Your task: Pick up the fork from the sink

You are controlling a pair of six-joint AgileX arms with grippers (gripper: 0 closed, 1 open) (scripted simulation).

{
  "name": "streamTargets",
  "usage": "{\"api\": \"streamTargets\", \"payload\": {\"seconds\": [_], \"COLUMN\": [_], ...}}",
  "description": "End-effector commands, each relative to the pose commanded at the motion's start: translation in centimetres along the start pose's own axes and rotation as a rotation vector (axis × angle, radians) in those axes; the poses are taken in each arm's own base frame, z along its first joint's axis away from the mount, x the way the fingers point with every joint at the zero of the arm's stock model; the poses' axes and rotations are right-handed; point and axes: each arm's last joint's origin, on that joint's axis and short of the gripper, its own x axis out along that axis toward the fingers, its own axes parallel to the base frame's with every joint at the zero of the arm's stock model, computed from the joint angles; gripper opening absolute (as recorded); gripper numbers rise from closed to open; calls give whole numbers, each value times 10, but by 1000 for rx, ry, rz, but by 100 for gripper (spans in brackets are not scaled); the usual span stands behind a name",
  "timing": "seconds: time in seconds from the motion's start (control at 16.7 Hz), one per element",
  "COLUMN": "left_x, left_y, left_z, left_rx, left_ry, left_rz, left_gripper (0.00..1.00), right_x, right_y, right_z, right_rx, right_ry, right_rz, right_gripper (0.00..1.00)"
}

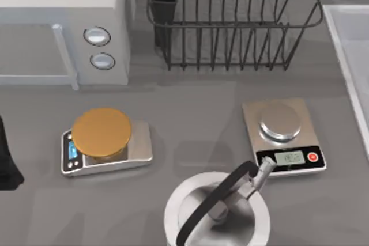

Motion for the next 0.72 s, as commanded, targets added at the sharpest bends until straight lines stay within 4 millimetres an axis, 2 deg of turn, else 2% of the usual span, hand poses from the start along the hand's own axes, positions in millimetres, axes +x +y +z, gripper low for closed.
{"api": "streamTargets", "payload": {"seconds": [0.18, 0.3, 0.42, 0.72], "left_x": [0, 0, 0, 0], "left_y": [0, 0, 0, 0], "left_z": [0, 0, 0, 0], "left_rx": [0, 0, 0, 0], "left_ry": [0, 0, 0, 0], "left_rz": [0, 0, 0, 0], "left_gripper": [100, 100, 100, 100], "right_x": [2, 15, 40, 119], "right_y": [3, 2, 1, 0], "right_z": [1, 2, 5, 5], "right_rx": [-5, -5, -4, -1], "right_ry": [1, 4, 4, -14], "right_rz": [0, 1, 1, -3], "right_gripper": [100, 100, 100, 100]}}
